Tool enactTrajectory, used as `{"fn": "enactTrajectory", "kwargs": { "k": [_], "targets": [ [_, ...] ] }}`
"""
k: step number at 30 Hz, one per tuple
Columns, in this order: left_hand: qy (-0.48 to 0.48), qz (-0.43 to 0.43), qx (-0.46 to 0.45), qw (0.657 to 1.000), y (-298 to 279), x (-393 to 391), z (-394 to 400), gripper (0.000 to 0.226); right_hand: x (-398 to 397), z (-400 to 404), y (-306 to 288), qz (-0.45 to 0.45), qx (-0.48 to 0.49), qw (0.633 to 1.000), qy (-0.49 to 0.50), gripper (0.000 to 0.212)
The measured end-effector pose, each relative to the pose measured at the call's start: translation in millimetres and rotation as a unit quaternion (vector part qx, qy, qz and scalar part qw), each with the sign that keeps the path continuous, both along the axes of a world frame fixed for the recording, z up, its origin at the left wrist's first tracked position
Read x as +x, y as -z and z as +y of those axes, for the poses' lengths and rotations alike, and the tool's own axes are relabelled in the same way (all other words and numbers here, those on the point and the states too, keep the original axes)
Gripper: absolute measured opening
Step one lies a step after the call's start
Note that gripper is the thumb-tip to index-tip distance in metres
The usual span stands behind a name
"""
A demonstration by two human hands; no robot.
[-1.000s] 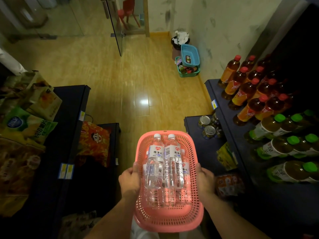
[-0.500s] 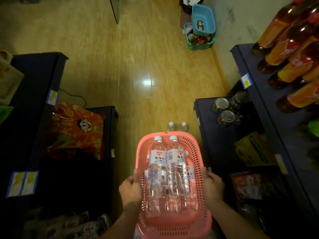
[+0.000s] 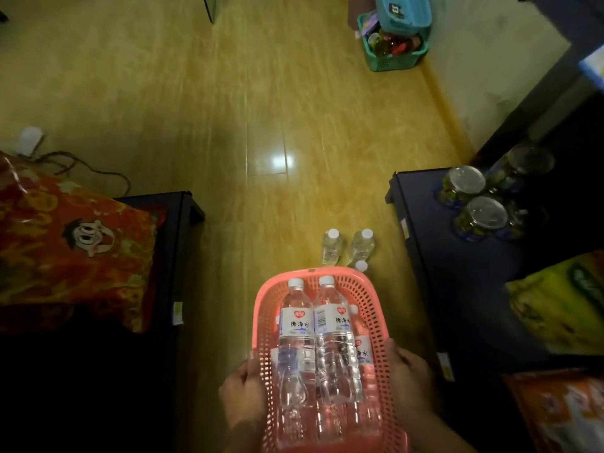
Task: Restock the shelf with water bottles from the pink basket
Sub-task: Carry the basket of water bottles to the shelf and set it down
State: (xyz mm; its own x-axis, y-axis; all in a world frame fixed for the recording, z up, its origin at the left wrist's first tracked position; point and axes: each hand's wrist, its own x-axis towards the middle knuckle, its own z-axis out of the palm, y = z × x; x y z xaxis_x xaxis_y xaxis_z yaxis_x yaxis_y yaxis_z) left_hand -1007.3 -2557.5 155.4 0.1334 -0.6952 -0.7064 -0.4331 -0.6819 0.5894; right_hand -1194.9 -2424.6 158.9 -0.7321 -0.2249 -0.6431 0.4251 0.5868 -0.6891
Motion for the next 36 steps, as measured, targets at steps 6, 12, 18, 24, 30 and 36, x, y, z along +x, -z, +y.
{"fn": "enactTrajectory", "kwargs": {
  "k": [6,12,18,24,30,36],
  "targets": [
    [0.008,0.016,-0.012,1.0,78.8,-6.3,-6.5,0.04,-2.7,-4.8,89.9,-0.013,-0.003,0.999,0.029,0.032],
    [-0.001,0.01,-0.033,0.999,151.6,3.5,-6.9,0.032,-2.1,-6.5,158.9,-0.008,-0.003,1.0,0.007,0.037],
    [0.005,0.014,-0.062,0.998,194.4,3.0,-10.8,0.031,-5.2,-15.9,203.8,0.009,-0.017,1.0,0.0,0.04],
    [0.001,0.011,-0.082,0.997,212.9,-7.1,-20.6,0.043,-8.3,-24.9,231.7,0.011,-0.001,1.0,-0.006,0.038],
    [0.032,0.011,-0.073,0.997,245.2,-11.4,-22.5,0.039,-5.5,-23.8,252.4,0.035,0.022,0.999,0.006,0.038],
    [0.071,-0.019,-0.099,0.992,278.6,-7.2,-23.9,0.053,-4.8,-21.3,279.2,0.066,0.047,0.997,-0.002,0.043]
  ]
}}
